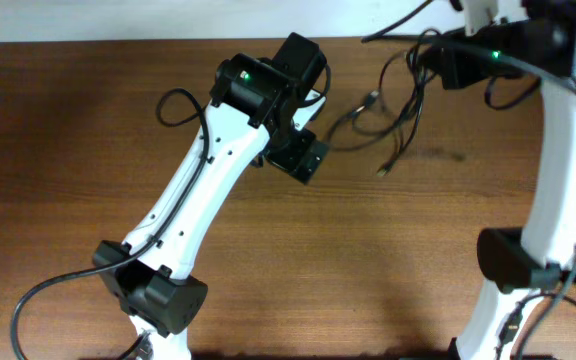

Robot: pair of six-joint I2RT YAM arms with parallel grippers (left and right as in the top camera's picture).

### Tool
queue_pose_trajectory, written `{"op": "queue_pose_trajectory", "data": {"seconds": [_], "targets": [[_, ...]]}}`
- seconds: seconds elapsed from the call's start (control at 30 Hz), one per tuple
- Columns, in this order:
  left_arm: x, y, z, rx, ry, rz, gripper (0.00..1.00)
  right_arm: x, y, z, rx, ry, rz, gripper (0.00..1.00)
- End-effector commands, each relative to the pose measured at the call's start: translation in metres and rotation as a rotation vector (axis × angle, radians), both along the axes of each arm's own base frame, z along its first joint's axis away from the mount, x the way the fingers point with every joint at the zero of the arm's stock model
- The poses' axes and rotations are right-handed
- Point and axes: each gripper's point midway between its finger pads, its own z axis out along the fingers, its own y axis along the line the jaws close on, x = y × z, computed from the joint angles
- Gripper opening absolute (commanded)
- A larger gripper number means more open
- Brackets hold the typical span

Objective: Untangle cables

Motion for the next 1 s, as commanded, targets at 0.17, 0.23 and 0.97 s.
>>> {"op": "queue_pose_trajectory", "data": {"seconds": [0.17, 0.23, 0.97], "targets": [[-0.014, -0.083, 0.037, -0.372, -0.082, -0.481, 0.96, -0.113, 0.054, 0.106, 0.100, -0.288, 0.182, 0.04], [-0.015, -0.102, 0.049, -0.480, -0.100, -0.520, 0.97, -0.118, 0.053, 0.110, 0.116, -0.287, 0.169, 0.04], [0.076, 0.079, -0.070, 0.077, 0.055, 0.041, 0.00, -0.137, -0.027, 0.138, -0.050, -0.409, -0.373, 0.04]]}}
